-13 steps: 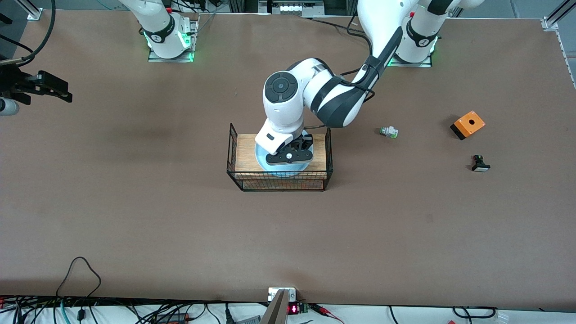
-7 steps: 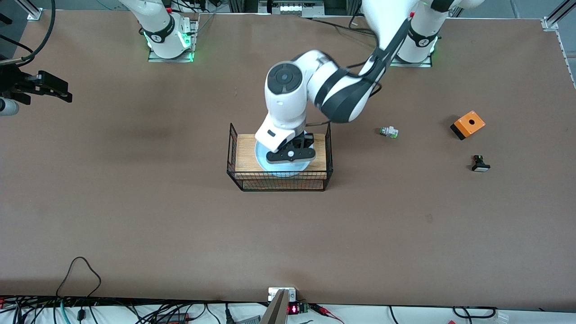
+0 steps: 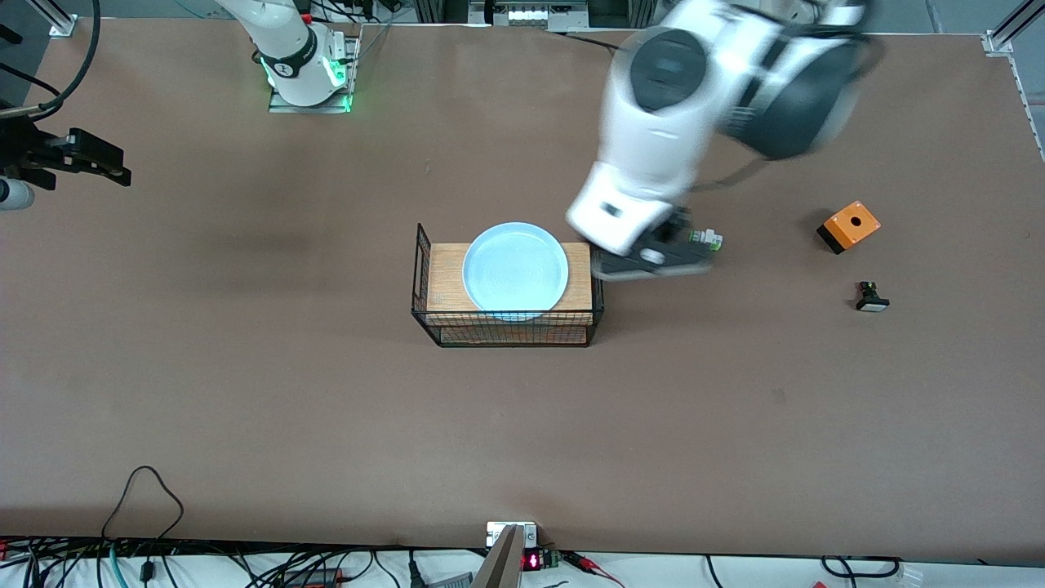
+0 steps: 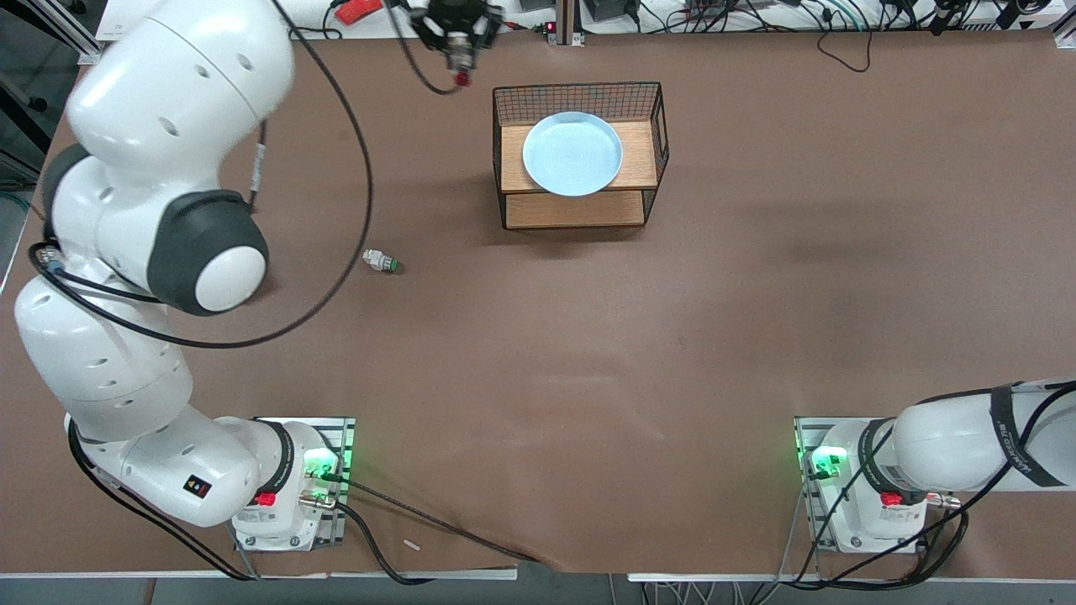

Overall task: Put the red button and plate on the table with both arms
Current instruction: 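Lift the button with the left gripper while the right gripper starts reaching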

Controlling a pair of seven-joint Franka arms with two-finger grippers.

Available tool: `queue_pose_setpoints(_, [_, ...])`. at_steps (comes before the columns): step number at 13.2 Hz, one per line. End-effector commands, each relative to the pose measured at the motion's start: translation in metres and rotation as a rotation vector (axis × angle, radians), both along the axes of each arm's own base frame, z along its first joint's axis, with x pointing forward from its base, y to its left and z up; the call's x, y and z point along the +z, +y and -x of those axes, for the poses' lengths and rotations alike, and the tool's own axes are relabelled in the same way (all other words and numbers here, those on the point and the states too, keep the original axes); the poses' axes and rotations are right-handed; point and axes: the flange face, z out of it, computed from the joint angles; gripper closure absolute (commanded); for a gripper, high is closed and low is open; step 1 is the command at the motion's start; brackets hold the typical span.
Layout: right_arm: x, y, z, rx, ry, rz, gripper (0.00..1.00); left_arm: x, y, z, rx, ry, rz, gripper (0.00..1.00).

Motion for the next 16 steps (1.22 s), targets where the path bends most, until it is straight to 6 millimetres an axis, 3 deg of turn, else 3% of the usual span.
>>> queue_pose_setpoints(1, [-0.002,0.003,-0.003,-0.005,0.009,-0.011,0.00,-0.017,0.061,-0.019,-0.162,0.110,0.007,0.82])
queue_pose_setpoints(5, [-0.012,0.015,-0.006,0.012,0.034,-0.059,0.00,-0.071,0.159,-0.048,-0.216,0.219,0.033,0.82])
queue_pose_setpoints(7, [-0.011,0.022,-0.006,-0.074,0.038,-0.095,0.00,-0.118,0.220,-0.055,-0.196,0.250,0.053,0.83])
queue_pose_setpoints(8, [-0.012,0.028,-0.005,-0.200,0.049,-0.078,0.00,-0.139,0.234,-0.055,-0.209,0.249,0.062,0.83])
queue_pose_setpoints(11, [-0.013,0.085,0.003,-0.538,0.096,-0.022,0.00,-0.193,0.277,-0.047,-0.193,0.253,0.082,0.82])
queue_pose_setpoints(12, [-0.017,0.114,0.006,-0.609,0.103,0.009,0.00,-0.208,0.291,-0.047,-0.193,0.241,0.092,0.82])
queue_pose_setpoints(16, [-0.031,0.201,0.016,-0.556,0.090,0.033,0.00,-0.278,0.309,-0.026,-0.249,0.164,0.105,0.82])
